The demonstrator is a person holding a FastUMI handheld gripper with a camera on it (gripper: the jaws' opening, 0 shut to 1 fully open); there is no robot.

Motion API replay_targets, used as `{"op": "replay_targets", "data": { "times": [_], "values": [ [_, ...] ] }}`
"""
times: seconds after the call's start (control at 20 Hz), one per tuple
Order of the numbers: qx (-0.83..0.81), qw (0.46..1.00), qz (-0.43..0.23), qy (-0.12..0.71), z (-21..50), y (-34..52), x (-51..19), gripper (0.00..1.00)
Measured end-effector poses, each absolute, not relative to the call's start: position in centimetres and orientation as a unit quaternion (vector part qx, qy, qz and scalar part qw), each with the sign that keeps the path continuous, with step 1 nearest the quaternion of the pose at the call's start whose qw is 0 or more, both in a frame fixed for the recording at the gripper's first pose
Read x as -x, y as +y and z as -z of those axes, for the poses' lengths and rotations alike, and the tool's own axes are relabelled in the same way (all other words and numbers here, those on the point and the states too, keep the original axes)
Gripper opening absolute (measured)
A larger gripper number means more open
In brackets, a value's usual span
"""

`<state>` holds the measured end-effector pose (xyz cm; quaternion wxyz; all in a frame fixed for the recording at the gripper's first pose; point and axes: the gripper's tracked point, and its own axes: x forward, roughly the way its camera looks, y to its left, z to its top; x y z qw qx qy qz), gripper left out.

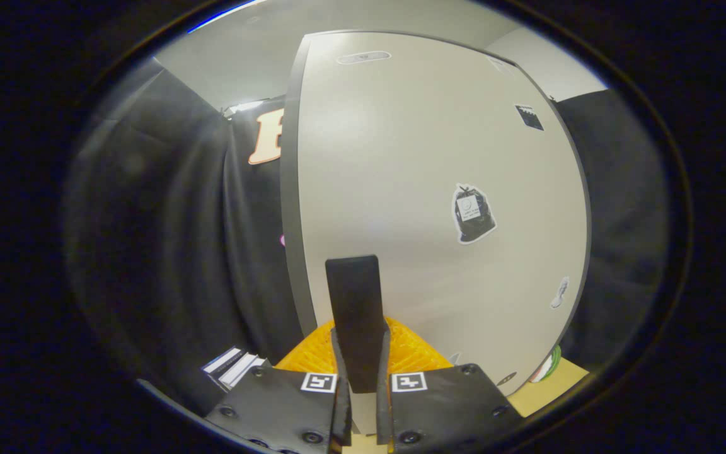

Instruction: Open the shoe cabinet door, grab the shoes and put them into the shoe cabinet, then close the shoe cabinet door.

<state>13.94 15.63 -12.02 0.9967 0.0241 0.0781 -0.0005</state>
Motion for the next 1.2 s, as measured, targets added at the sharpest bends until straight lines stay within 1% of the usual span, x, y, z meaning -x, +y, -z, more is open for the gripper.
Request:
{"op": "replay_targets", "data": {
  "times": [0.5, 0.85, 1.05, 1.2],
  "values": [
    [-0.042, 0.993, -0.055, 0.092, 10.7, 12.1, -5.4, 0.17],
    [-0.040, 0.986, -0.124, 0.103, 8.9, 7.6, -0.1, 0.17],
    [-0.045, 0.983, -0.144, 0.107, 8.2, 4.7, 1.9, 0.17],
    [-0.048, 0.982, -0.146, 0.113, 7.9, 2.4, 2.7, 0.17]
  ]
}}
